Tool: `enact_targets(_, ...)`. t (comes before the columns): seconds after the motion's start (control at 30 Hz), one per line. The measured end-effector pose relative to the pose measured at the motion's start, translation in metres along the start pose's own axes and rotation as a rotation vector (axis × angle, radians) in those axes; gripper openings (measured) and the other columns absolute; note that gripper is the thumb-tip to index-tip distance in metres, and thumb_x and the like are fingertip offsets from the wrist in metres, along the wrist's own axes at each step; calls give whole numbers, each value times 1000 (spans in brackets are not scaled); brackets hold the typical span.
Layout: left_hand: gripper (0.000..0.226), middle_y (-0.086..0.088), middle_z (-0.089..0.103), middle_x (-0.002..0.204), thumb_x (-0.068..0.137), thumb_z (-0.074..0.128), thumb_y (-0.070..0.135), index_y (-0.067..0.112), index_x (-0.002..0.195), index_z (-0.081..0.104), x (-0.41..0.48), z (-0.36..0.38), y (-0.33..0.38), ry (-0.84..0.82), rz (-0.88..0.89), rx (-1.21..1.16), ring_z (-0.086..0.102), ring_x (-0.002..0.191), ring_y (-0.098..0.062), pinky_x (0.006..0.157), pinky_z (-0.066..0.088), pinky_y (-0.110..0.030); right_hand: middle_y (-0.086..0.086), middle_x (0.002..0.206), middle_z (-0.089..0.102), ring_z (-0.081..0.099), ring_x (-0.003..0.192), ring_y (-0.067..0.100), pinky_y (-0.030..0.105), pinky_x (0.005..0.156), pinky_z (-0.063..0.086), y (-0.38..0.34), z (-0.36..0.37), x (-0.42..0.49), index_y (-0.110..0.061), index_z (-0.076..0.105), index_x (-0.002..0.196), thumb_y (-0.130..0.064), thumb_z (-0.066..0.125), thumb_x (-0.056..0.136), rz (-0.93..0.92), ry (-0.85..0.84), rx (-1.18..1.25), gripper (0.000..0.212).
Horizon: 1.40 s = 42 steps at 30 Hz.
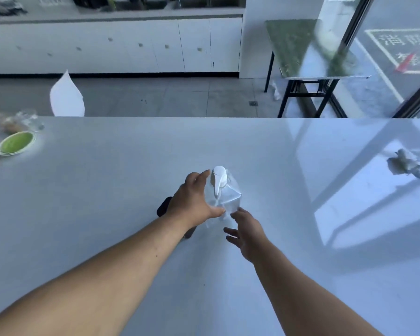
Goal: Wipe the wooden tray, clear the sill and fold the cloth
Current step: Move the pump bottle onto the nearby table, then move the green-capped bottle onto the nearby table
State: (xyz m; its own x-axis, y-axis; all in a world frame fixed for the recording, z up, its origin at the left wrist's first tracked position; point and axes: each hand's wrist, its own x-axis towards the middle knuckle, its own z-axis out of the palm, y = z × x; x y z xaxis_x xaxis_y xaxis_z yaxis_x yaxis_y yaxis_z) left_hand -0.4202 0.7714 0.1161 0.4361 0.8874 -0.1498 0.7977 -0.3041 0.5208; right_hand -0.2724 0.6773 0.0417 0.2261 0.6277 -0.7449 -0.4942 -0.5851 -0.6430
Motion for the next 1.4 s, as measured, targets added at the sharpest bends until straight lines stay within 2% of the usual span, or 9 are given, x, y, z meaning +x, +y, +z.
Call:
enact_targets(0.1, 112, 7, 33, 160, 68, 87, 59, 35, 161, 29, 2, 8, -7, -9, 13, -17, 54, 134, -20, 102, 49, -36, -2, 138, 54, 69, 108, 33, 46, 98, 56, 5, 2, 6, -30, 51, 150, -23, 52, 97, -3, 34, 10, 53)
enact_targets(0.2, 120, 6, 24, 169, 66, 90, 61, 34, 164, 24, 6, 12, -8, -30, 23, -42, 45, 146, -20, 112, 45, -38, -1, 141, 52, 67, 112, 32, 48, 103, 54, 5, 1, 6, -31, 46, 154, -23, 52, 97, -15, 55, 3, 58)
enact_targets(0.33, 138, 8, 7, 177, 55, 80, 87, 41, 166, 12, 3, -4, 7, -50, -24, -87, 20, 160, -20, 125, 30, -45, -2, 127, 59, 62, 113, 28, 43, 99, 54, 2, -13, -8, -31, 36, 158, -32, 56, 94, -96, 174, -169, 67)
enact_targets(0.43, 118, 12, 28, 171, 60, 66, 93, 39, 160, 33, -1, -31, 38, 73, 49, -144, 28, 156, -15, 122, 35, -45, 3, 149, 54, 60, 110, 20, 34, 81, 50, -8, -52, -38, -30, 44, 152, -42, 58, 89, -258, 325, -418, 65)
enact_targets(0.5, 98, 17, 44, 159, 67, 61, 91, 40, 150, 47, 0, -46, 68, 92, 158, -113, 36, 148, -11, 115, 40, -40, 3, 150, 54, 61, 118, 21, 35, 86, 50, -18, -91, -60, -30, 48, 148, -47, 58, 87, -328, 411, -580, 64)
enact_targets(0.67, 74, 10, 57, 150, 83, 66, 73, 33, 144, 56, -1, -22, 188, -47, 388, 156, 43, 143, -18, 109, 43, -39, -1, 144, 58, 55, 125, 20, 36, 84, 45, -34, -213, -141, -30, 52, 146, -54, 55, 87, -397, 680, -746, 64)
enact_targets(0.9, 86, 8, 44, 162, 80, 72, 65, 35, 155, 42, -97, 133, 410, -386, 767, 317, 36, 148, -22, 111, 44, -42, -3, 152, 53, 41, 142, 25, 42, 110, 40, 30, -403, -312, -28, 48, 151, -67, 54, 85, -318, 1129, -844, 77)
enact_targets(1.13, 88, 7, 46, 161, 78, 74, 66, 34, 154, 45, -300, 295, 580, -632, 1161, 338, 41, 146, -21, 110, 45, -41, -4, 151, 52, 40, 141, 25, 39, 113, 38, 207, -551, -481, -27, 46, 151, -72, 54, 85, -8, 1443, -598, 80)
enact_targets(1.4, 90, 9, 47, 159, 76, 71, 69, 36, 154, 41, -541, 460, 677, -880, 1334, 395, 42, 145, -18, 104, 47, -41, 0, 135, 62, 51, 128, 23, 43, 94, 52, 418, -664, -599, -24, 60, 135, -59, 57, 89, 161, 1578, 24, 58)
